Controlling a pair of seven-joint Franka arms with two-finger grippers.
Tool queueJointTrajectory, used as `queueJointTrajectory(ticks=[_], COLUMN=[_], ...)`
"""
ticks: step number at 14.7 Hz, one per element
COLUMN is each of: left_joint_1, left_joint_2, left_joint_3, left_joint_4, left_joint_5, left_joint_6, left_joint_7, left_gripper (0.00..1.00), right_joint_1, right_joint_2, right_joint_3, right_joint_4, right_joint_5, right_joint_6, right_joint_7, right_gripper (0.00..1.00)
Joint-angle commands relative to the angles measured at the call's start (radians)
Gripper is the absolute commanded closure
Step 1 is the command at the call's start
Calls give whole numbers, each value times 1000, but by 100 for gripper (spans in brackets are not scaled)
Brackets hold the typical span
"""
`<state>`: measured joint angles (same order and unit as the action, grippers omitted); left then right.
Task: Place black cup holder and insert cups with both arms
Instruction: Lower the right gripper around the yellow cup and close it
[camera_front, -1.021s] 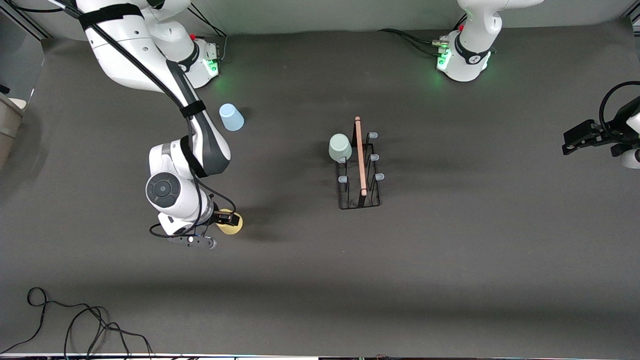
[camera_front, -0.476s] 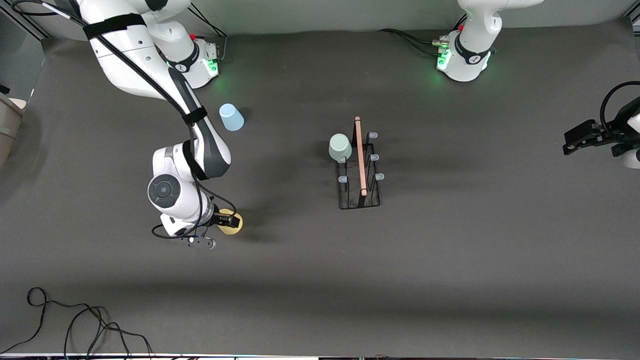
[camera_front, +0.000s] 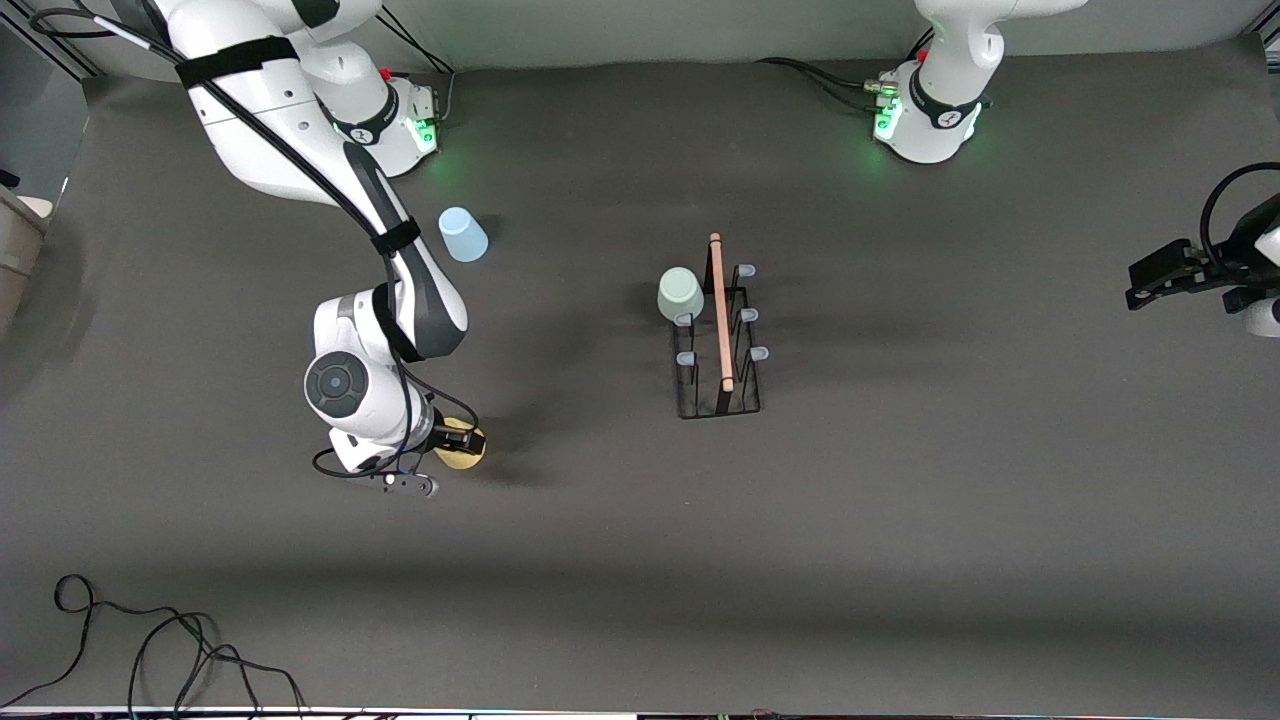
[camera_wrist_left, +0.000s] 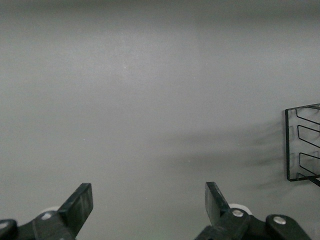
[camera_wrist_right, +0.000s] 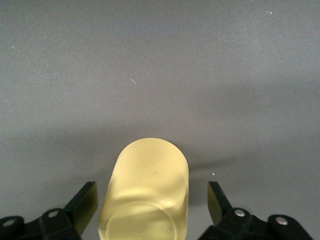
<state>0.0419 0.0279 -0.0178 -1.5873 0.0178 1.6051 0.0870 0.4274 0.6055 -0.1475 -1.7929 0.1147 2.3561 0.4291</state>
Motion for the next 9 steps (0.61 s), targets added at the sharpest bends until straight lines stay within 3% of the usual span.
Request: queueJointTrajectory(ticks=[1, 2, 4, 9], left_joint_1=[1, 1, 1, 1], left_joint_2=[-6, -6, -6, -6], left_joint_3=[2, 4, 4, 4], left_joint_4=[-2, -2, -2, 0], left_joint_5=[2, 2, 2, 2], left_joint_6=[-1, -1, -1, 2], left_joint_7=[0, 2, 0, 0], left_gripper=[0, 0, 0, 0], right_joint_1=[-1, -1, -1, 1], right_joint_2=[-1, -4, -19, -116], right_joint_3=[3, 3, 3, 5], right_joint_4=[-2, -2, -2, 58], right_joint_5=[22, 22, 22, 61], right_joint_6=[15, 12, 0, -179], right_joint_7=[-29, -29, -29, -17], right_gripper=[50, 67, 84, 91])
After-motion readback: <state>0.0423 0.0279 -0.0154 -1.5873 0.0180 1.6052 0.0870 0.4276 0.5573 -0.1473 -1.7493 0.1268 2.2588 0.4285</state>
